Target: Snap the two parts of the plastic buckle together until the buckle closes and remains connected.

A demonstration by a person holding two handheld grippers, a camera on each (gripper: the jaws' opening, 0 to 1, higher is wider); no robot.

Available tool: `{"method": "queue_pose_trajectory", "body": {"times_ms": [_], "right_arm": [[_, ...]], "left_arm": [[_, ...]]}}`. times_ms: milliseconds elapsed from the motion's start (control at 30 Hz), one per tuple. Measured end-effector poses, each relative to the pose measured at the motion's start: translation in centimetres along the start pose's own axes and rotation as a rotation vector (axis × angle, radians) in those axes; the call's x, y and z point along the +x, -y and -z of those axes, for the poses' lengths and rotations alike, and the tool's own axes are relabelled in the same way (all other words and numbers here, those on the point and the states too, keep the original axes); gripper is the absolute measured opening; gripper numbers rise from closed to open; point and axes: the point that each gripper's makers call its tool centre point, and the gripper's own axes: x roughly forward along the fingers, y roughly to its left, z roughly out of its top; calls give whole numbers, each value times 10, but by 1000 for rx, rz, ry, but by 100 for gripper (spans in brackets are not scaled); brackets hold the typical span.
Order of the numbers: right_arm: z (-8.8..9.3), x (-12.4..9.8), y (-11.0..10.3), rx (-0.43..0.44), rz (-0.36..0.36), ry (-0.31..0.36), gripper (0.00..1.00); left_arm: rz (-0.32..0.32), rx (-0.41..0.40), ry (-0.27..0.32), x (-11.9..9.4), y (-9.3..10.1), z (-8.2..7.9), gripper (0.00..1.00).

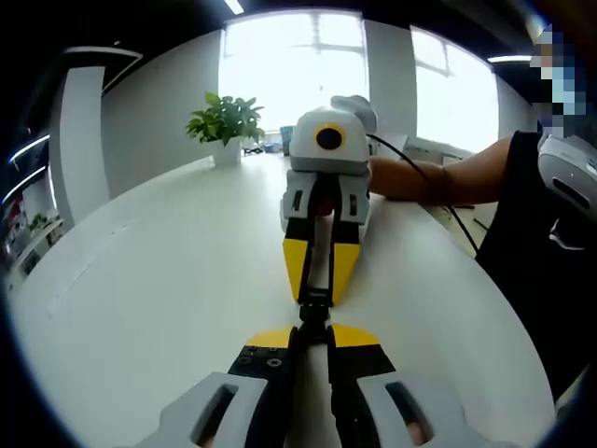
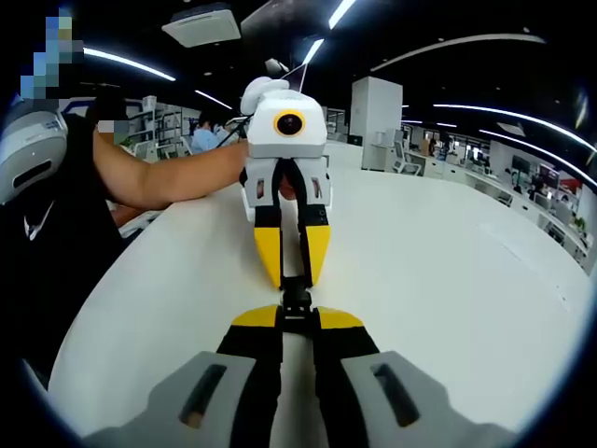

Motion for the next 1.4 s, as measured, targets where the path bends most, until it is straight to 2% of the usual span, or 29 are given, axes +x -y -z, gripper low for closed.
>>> {"method": "queue_pose_trajectory", "body": {"times_ms": [1400], "right_arm": [[0,1,2,-15,-10,4,11]], "left_arm": [[11,16,5,5,1,-3,9]]}}
